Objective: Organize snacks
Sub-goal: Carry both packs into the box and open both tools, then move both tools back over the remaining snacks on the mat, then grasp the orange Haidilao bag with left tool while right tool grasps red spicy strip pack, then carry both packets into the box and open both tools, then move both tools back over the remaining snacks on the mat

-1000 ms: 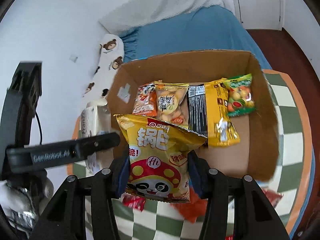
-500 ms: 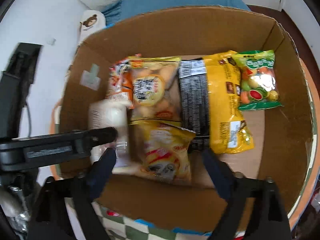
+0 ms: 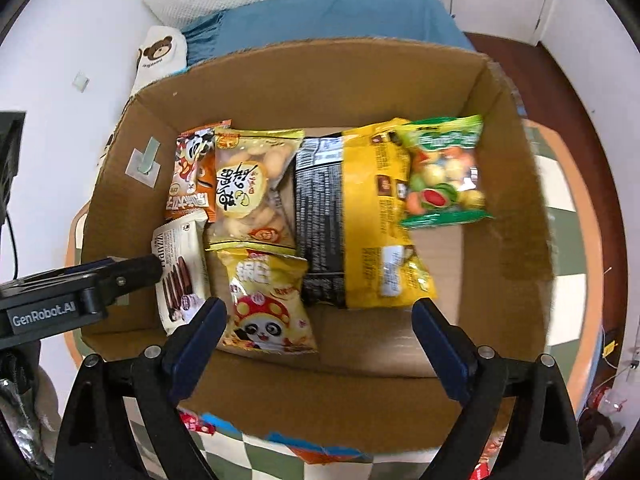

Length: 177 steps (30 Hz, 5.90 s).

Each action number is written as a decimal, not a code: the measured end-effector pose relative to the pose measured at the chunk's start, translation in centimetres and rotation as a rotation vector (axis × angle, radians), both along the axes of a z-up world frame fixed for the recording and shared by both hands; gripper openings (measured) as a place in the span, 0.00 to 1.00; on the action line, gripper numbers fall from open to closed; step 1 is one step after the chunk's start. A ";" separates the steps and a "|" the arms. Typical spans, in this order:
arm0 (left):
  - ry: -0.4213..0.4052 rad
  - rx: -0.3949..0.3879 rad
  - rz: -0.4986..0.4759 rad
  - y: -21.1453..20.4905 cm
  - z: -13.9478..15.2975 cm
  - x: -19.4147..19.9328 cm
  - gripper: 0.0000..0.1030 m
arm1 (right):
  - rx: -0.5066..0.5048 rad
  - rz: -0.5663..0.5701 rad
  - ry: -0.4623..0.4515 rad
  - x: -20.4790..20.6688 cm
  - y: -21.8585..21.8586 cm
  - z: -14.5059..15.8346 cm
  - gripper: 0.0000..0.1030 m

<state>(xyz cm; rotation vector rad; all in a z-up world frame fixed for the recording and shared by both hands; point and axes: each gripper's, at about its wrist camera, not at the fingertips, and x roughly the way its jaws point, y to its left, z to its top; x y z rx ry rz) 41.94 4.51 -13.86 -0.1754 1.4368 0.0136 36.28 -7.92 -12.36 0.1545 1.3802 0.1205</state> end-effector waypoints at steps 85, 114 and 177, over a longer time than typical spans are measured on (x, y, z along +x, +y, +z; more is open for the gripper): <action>0.343 -0.050 -0.161 -8.6 -17.9 -21.9 0.64 | 0.114 -0.062 0.234 -24.5 -6.2 -14.6 0.74; 0.052 -0.302 -0.128 -8.7 0.6 -18.8 0.45 | 0.192 -0.085 -0.023 -25.3 -4.8 -2.8 0.47; -0.357 0.094 -0.101 -5.7 6.8 -9.0 0.89 | -0.094 -0.065 -0.243 -8.9 -5.3 7.0 0.83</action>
